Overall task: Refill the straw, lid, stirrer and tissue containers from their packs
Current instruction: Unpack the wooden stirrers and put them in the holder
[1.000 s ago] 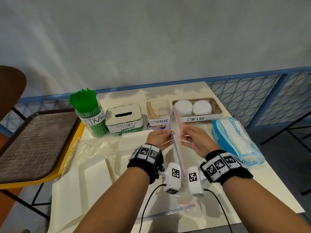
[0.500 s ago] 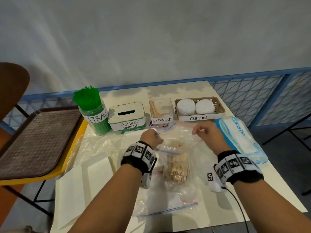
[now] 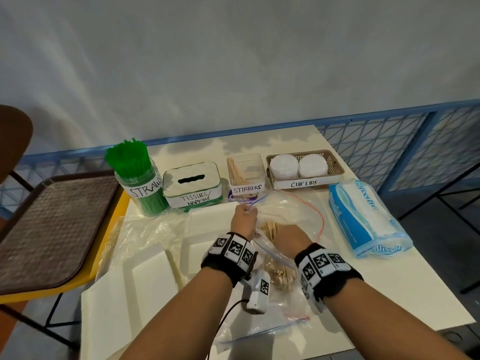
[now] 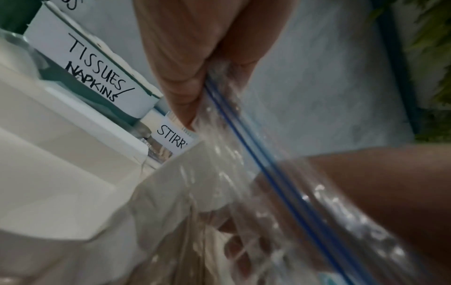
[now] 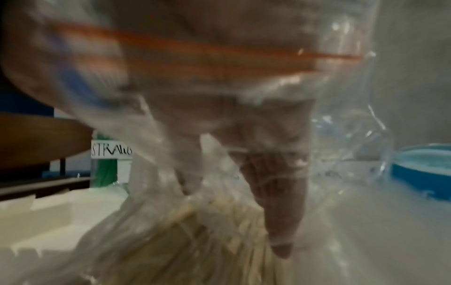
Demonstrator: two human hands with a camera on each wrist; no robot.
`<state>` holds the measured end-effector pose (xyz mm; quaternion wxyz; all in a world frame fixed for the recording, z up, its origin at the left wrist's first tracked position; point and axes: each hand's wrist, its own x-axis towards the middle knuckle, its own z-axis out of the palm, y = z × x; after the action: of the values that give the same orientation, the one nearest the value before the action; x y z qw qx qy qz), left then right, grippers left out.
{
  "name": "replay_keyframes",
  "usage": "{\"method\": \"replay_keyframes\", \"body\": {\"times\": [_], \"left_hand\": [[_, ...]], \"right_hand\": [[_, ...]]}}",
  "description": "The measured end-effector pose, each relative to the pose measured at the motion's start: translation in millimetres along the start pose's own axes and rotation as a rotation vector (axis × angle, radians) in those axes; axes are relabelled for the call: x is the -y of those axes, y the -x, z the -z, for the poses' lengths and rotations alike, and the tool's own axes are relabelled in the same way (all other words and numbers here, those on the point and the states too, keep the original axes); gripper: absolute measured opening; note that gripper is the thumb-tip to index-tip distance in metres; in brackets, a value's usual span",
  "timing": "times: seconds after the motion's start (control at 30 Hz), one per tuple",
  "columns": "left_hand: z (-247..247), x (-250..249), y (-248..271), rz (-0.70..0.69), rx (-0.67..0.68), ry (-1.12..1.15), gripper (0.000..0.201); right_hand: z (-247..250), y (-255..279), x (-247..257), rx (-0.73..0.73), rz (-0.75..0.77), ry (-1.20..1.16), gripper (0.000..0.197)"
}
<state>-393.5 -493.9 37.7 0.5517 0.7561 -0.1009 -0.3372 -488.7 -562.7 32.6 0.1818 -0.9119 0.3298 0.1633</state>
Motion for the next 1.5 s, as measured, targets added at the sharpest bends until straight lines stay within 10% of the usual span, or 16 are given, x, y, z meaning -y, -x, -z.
{"method": "replay_keyframes", "body": {"times": [0.23,0.43,0.67,0.97,1.5], "left_hand": [[3,8,-3,0.048,0.116,0.019,0.026],[14,3,-4,-0.428,0.162,-0.204,0.041],[25,0,-14,-0.478,0.275,-0.747,0.042],[15,7,-22,-0.711,0.293,-0.918,0.067],[-2,-8,-49,-0.45,0.192,-0.938,0.064]], "right_hand": [[-28,-28,-4,0.057,-0.164,-0.026,0.047],[-34,-41,10,-0.123,-0.182,-0.175,0.028],[-25,-53,22,-0.088,-0.305,-0.319,0.033],[-27,-53,7,-0.052,-0.343,-0.334,0.029],[-13,-38,-25,-0.033,0.085,-1.073,0.02]]}}
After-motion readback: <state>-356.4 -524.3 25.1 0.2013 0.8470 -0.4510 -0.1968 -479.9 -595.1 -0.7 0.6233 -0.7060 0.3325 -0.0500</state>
